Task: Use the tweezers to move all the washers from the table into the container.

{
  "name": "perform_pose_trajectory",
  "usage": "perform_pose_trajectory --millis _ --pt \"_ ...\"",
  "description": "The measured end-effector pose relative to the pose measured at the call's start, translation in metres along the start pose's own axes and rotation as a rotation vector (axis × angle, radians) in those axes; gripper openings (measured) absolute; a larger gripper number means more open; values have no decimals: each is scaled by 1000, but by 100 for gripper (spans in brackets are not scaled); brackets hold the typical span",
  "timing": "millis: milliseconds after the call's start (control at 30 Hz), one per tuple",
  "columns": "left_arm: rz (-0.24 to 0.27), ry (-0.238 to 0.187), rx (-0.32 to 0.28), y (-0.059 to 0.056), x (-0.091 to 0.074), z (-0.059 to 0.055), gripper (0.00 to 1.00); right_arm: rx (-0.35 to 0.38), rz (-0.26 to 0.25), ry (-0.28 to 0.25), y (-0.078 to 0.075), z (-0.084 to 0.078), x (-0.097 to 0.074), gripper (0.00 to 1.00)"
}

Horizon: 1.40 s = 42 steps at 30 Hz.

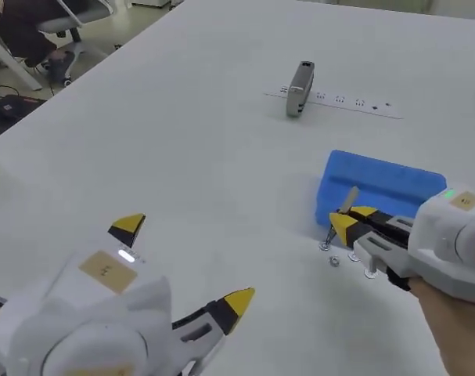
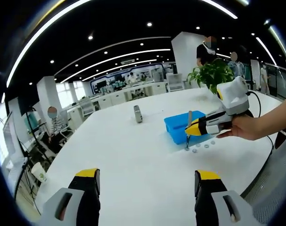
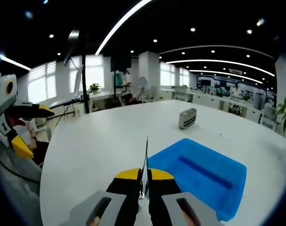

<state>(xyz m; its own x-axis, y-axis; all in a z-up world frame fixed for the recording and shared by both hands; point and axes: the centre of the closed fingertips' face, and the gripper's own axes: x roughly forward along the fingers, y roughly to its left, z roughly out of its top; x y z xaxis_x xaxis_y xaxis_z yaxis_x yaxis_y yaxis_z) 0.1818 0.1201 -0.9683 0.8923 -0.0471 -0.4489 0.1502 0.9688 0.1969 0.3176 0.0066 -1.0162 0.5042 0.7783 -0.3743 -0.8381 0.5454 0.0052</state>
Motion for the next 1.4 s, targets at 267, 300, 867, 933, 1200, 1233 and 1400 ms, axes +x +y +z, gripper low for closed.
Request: perform_pose_trajectory --millis 267,300,867,933,1200,1233,1400 --pt "0 13 7 0 1 -2 84 -58 -9 20 2 -4 -5 3" --pt "2 15 11 0 1 -3 84 -55 -8 21 3 -4 -6 3" --pt "13 24 13 3 1 -5 83 -27 -2 84 -2 -7 -10 1" --pt "12 26 13 3 1 -5 83 -29 -4 105 -2 -6 -11 1" --pt "20 22 9 5 0 -5 83 -5 -3 191 -4 5 -21 1" --pt "20 22 8 5 1 -5 83 -8 -4 196 -5 6 -23 1" --pt "8 26 17 3 1 -6 83 10 8 243 -4 10 -30 0"
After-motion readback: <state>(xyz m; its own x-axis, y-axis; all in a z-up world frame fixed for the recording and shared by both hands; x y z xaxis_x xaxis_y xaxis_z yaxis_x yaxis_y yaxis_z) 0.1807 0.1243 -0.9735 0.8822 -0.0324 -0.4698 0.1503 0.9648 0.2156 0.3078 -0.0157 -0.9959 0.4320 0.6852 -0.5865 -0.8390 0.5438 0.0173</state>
